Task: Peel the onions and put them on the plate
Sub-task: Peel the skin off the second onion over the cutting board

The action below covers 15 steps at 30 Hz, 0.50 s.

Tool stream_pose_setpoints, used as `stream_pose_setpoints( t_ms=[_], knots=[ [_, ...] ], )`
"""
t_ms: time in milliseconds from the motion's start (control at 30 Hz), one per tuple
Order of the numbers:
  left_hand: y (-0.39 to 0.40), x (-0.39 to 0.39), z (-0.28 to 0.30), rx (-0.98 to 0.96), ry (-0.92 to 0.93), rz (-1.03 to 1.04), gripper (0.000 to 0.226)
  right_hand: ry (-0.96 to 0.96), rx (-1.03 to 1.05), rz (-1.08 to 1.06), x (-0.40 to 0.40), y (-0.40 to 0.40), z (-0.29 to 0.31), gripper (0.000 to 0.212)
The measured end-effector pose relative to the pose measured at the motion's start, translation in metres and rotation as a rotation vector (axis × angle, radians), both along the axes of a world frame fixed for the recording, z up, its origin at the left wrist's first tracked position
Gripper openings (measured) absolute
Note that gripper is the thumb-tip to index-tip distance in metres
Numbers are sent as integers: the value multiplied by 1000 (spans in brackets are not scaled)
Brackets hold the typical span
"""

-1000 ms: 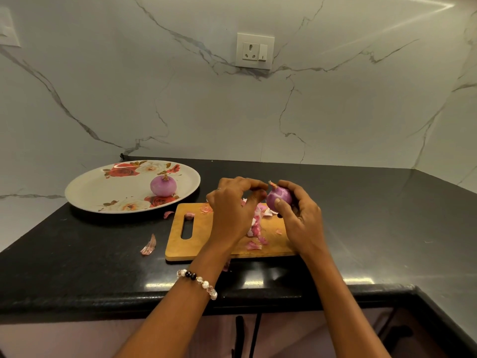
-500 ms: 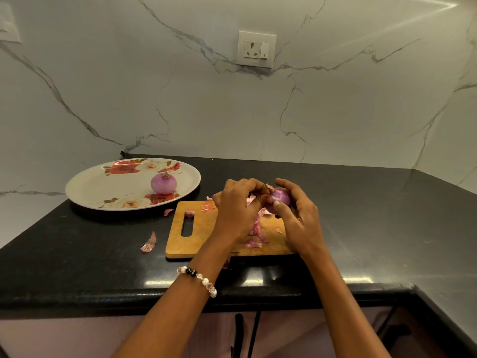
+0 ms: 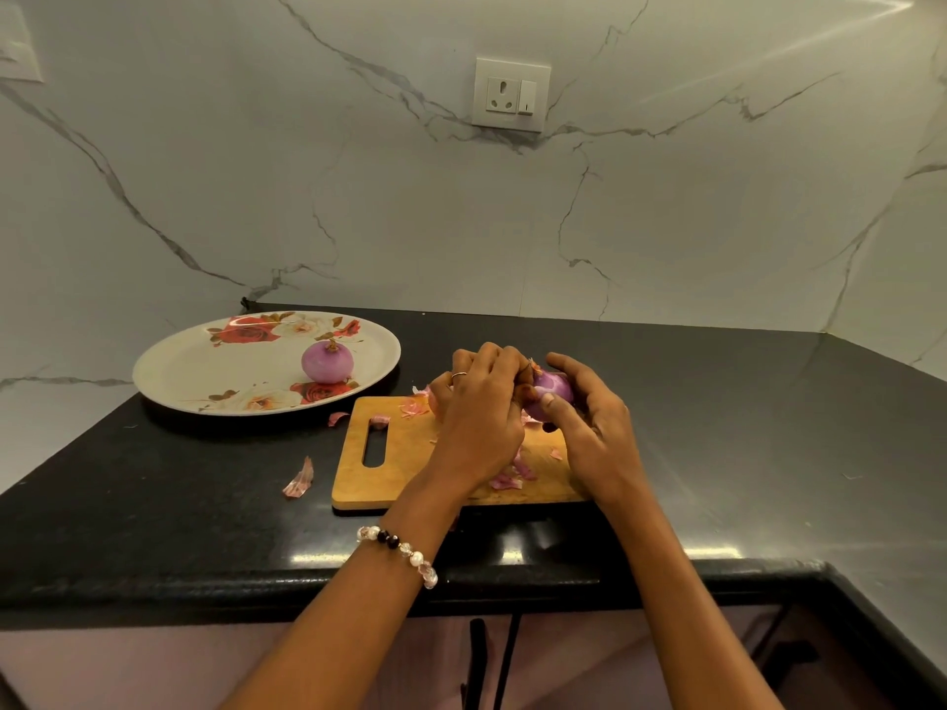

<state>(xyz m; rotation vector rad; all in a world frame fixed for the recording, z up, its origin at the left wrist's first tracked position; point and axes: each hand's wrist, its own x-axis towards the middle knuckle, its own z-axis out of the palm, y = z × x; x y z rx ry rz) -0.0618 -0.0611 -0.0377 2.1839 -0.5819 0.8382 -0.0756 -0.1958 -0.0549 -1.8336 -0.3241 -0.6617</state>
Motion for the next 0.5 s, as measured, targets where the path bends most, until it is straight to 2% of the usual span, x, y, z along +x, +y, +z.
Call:
stream_pose_setpoints(
  t_ms=[133, 233, 367, 500],
  knots=[
    [-2, -1, 1, -43, -32, -32, 20, 31, 44, 34, 1, -1, 0, 54],
    [-2, 0, 1, -77, -65, -25, 15, 41, 20, 26, 2, -1, -1, 39],
    [1, 1, 1, -146, -73, -20, 12, 10, -116, -46, -2, 3, 0, 50],
    [3, 3, -1, -130, -161, -25, 13, -36, -127, -92, 0, 0, 1, 35]
  ],
)
